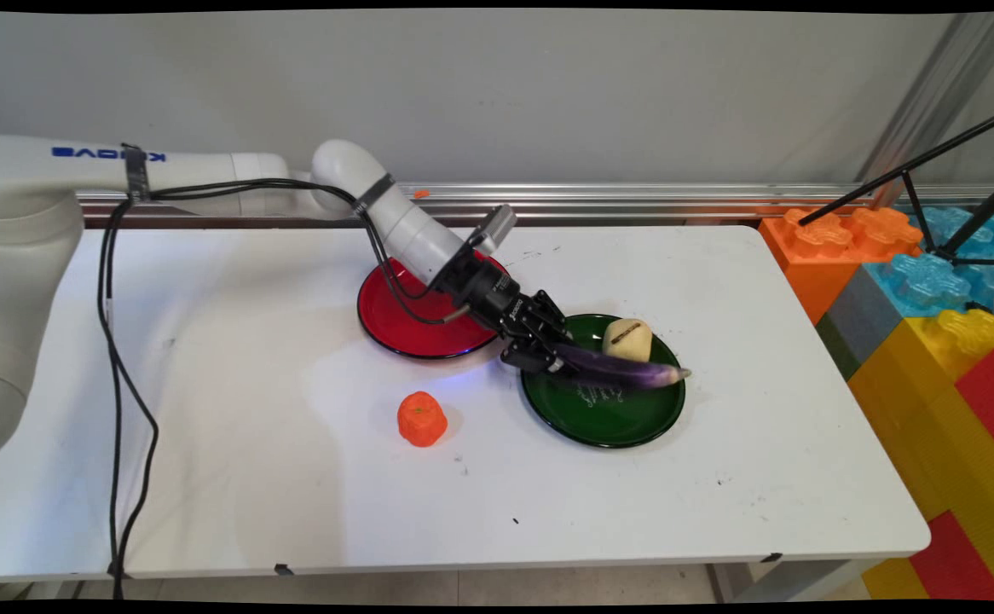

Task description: Place the picked object on the table

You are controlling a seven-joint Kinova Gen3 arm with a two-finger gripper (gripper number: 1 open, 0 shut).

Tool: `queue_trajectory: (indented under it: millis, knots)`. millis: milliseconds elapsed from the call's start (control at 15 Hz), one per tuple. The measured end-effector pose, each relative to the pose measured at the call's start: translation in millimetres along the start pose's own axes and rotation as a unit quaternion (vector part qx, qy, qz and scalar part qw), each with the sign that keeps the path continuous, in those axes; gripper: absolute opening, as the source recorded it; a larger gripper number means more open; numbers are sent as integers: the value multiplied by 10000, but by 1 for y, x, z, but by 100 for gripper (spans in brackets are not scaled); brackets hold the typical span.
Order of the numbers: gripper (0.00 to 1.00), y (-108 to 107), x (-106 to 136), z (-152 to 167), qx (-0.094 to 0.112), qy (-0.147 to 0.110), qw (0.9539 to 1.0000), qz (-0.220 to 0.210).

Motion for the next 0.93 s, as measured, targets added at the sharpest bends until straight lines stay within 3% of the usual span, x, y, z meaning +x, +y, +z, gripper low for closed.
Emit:
queue_trajectory:
  millis: [400,933]
  knots:
    - [0,21,12,-24,11,335,9993,-137]
    - [0,70,6,-75,-92,630,9976,-258]
